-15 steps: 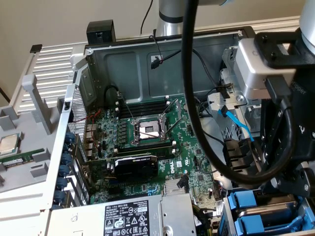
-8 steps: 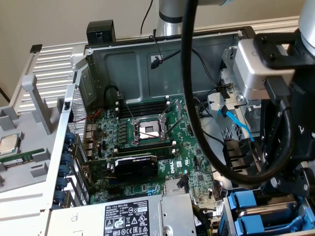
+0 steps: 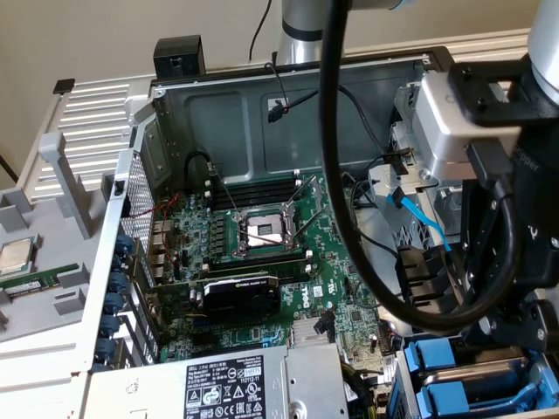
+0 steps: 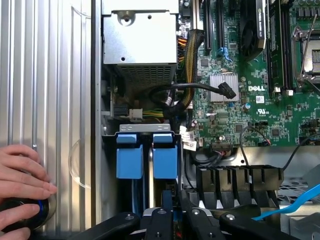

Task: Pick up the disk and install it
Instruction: 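Insert the second disk wire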

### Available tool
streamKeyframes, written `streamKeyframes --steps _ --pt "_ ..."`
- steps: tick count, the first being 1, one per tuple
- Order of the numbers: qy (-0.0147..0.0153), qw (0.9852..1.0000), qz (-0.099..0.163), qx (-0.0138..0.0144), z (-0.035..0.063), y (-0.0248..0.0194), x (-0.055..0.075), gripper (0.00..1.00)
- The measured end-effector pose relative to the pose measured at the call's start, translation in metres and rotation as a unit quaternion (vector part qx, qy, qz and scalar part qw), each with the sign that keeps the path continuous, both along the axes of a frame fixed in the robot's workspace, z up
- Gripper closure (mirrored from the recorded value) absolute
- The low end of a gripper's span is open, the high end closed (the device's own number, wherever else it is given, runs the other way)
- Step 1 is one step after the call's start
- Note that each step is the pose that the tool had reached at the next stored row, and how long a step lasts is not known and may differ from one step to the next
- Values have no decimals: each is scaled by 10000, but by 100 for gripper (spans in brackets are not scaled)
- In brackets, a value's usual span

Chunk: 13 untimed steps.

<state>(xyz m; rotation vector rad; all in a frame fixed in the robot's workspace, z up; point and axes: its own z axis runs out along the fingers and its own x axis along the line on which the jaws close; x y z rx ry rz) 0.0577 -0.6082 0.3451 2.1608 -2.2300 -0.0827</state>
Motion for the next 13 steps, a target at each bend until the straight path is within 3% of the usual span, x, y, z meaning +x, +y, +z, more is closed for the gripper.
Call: streamKeyframes --steps 13 --pt "-19 10000 0 0 -4 5 -2 84"
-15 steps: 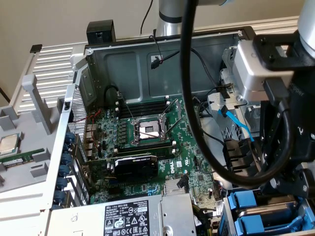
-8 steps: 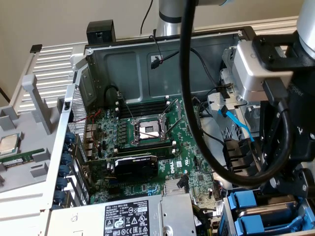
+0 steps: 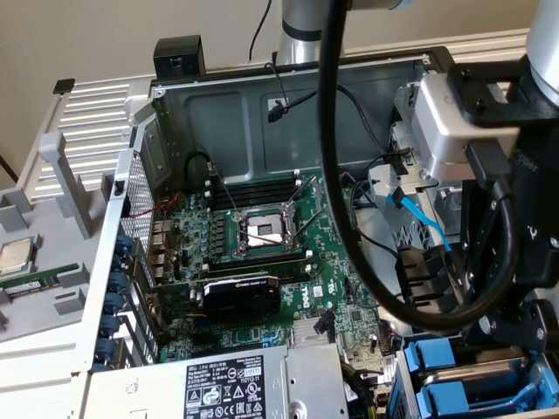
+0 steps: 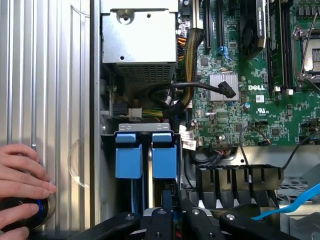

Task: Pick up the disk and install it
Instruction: 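Insert the second disk wire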

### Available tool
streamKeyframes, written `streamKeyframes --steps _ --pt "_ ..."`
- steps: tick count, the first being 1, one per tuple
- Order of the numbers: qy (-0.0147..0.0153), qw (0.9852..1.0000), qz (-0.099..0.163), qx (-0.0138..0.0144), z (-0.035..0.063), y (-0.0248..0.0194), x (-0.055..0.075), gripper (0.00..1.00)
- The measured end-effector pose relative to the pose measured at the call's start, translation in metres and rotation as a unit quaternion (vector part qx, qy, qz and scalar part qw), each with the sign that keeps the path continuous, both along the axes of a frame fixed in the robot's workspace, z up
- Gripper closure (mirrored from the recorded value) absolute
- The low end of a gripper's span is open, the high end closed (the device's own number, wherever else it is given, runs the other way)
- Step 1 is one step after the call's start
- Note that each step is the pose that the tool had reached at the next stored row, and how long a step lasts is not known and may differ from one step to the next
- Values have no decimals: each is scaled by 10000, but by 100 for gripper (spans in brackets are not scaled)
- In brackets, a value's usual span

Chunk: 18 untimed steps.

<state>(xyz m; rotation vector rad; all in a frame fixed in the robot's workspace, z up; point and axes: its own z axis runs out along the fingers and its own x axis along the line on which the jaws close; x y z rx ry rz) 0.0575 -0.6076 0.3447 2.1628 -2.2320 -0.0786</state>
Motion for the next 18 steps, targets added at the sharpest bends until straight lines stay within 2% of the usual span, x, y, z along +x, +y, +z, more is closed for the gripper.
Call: streamKeyframes --steps 8,18 --pt "0 10000 0 1 -2 0 -6 84" --pt "-21 10000 0 0 -2 -3 -7 84"
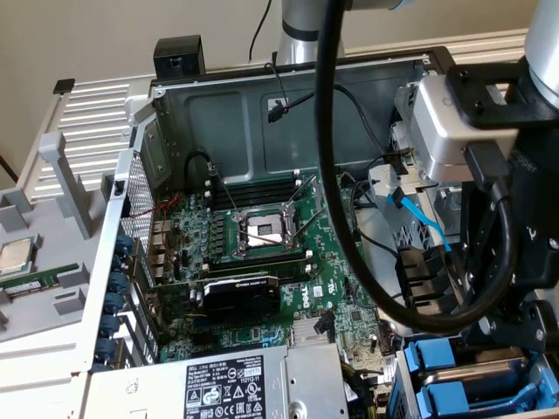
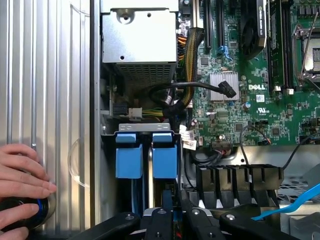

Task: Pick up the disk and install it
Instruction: 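Insert the second disk wire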

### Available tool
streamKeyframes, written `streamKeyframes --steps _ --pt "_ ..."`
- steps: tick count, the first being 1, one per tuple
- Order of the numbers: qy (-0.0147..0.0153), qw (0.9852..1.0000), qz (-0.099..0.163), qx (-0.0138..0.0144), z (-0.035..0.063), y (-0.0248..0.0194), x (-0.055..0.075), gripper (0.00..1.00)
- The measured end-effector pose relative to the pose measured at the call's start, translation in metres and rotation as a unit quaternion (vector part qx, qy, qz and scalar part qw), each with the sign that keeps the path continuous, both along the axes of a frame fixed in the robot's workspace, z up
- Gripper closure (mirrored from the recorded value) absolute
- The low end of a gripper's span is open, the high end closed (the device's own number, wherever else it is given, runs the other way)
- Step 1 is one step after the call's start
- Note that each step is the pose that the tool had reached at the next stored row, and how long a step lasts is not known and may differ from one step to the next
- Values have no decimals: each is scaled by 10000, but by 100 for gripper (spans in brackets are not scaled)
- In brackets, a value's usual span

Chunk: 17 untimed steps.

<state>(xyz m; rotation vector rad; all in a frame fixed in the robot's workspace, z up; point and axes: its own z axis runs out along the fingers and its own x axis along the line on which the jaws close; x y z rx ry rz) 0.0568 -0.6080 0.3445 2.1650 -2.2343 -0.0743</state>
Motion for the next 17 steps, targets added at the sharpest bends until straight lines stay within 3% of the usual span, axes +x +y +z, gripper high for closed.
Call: streamKeyframes --steps 17 --pt "-43 10000 0 1 -8 -1 -13 84"
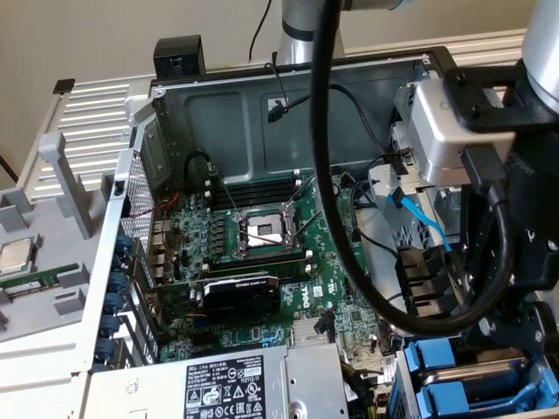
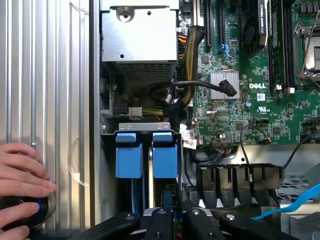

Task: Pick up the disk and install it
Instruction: 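Insert the second disk wire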

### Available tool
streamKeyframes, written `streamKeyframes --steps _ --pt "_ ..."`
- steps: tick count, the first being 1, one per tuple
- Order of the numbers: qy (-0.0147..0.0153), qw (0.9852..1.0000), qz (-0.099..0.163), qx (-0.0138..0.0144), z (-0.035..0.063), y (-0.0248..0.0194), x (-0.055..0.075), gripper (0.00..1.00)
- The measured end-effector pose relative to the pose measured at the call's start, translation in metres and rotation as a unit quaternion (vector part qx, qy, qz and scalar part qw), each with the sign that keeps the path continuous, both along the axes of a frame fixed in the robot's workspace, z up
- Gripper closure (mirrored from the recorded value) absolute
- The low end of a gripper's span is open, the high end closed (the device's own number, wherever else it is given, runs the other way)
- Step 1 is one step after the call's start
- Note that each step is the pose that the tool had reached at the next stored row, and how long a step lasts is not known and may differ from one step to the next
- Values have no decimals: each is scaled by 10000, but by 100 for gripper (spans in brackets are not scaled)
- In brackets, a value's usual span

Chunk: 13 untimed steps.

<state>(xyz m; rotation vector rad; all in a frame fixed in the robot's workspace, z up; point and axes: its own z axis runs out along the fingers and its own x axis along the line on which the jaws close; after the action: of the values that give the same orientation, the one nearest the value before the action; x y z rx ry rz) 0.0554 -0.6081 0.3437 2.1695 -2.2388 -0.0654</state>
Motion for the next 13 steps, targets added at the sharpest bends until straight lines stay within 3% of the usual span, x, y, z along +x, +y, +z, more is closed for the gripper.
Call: streamKeyframes --steps 6,13 --pt "-11 10000 0 -1 -1 0 -6 84" --pt "-49 10000 0 -1 -2 0 -8 84"
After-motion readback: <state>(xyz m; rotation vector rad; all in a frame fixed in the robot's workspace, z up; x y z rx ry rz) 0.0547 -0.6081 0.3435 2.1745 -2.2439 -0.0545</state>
